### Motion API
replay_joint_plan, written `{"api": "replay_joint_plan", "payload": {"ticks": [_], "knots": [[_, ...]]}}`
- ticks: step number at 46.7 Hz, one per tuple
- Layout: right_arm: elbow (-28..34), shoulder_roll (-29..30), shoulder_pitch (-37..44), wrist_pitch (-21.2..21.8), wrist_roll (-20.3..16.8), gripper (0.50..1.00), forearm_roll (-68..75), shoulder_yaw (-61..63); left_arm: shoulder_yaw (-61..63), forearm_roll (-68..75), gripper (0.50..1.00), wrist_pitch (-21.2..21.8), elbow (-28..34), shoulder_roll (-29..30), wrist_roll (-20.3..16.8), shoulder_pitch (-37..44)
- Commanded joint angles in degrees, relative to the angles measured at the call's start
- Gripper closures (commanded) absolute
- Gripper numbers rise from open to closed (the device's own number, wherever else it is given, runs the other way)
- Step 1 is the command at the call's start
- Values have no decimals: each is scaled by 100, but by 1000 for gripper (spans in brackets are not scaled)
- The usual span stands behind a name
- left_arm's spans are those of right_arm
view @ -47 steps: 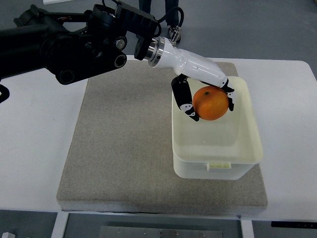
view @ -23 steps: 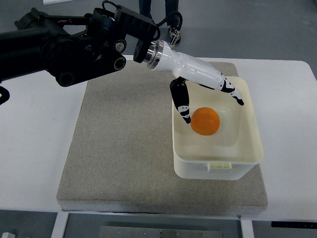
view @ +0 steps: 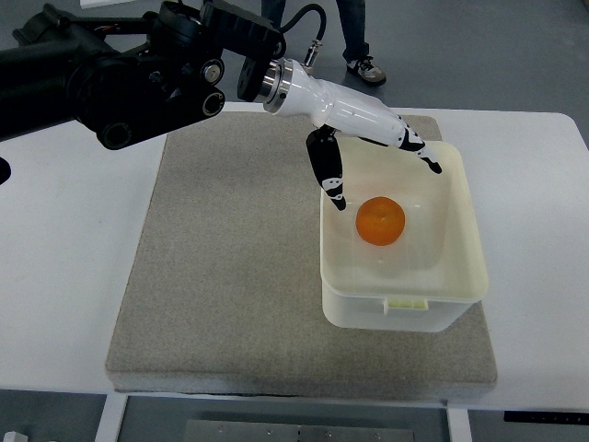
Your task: Put orange in box with left hand
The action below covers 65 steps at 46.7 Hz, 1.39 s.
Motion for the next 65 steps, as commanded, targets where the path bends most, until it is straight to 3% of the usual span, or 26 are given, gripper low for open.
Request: {"api": "replay_joint_plan", "payload": {"ticks": [1,9,22,35,44,50,65], "knots": [[8,0,0,4,0,568,0,0,-3,0,536,10,151,5,0,-6],[0,0,0,4,0,568,0,0,14,228,536,63,687,163,0,-14],[8,0,0,4,0,568,0,0,84,545,536,274,2190,216,0,170],[8,0,0,4,0,568,0,0,602,536,538,335,3051,216,0,311],[0,0,0,4,0,568,0,0,937,264,527,1274,4088,137,0,864],[9,0,0,-4,0,568,0,0,911,-841,510,1732,4256,155,0,1277],[9,0,0,4,0,568,0,0,902,-3268,510,1733,4379,67,0,1893]]}}
